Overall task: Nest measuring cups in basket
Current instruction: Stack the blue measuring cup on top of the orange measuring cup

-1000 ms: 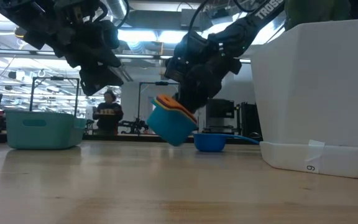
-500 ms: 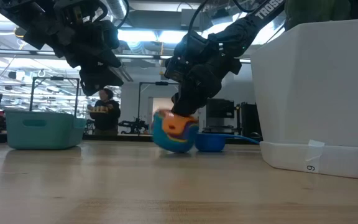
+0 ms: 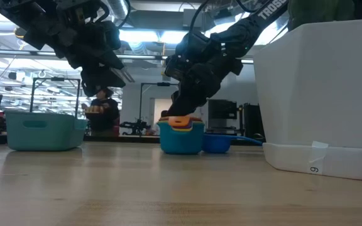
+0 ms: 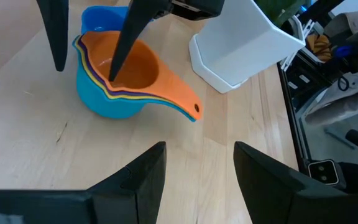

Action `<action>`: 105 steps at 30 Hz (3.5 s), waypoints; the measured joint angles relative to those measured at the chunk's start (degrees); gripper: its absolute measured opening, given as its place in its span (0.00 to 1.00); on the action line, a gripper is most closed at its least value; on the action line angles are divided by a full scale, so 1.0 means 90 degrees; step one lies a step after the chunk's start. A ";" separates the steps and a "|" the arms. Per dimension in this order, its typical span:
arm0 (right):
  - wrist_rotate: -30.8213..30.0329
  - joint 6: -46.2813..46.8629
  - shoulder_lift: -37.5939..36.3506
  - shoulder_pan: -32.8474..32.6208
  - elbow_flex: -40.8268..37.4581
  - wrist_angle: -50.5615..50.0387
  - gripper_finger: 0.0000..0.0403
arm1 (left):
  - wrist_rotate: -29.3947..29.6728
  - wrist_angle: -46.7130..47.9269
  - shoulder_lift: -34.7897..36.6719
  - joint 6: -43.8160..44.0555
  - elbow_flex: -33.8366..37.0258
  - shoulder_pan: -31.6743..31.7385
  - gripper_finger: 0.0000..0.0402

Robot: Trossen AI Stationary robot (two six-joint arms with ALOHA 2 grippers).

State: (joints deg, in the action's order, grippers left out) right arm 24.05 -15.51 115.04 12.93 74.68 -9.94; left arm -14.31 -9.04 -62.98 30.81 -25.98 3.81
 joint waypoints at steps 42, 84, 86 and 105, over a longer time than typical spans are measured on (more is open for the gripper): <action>-0.0938 0.0051 -0.0068 0.0605 0.1041 -0.4756 0.47 | 0.0740 0.0000 0.0000 -0.0340 0.0000 -0.0491 0.45; -0.1004 0.1043 -0.0068 0.0544 0.0303 -0.3311 0.04 | 0.1467 -0.0002 0.0000 -0.0334 0.0000 -0.0486 0.45; -0.1005 0.1047 -0.0068 0.0544 0.0304 -0.3335 0.03 | 0.1590 -0.0002 0.0000 -0.0333 0.0000 -0.0488 0.45; -0.3432 0.1444 -0.0066 0.0533 0.1836 -0.5139 0.04 | 0.3735 -0.0515 0.0000 -0.0333 -0.0002 -0.0476 0.45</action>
State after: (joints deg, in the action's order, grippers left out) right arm -6.83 -2.51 114.45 17.72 91.20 -56.18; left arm 19.31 -13.67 -62.98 27.81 -26.00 -0.47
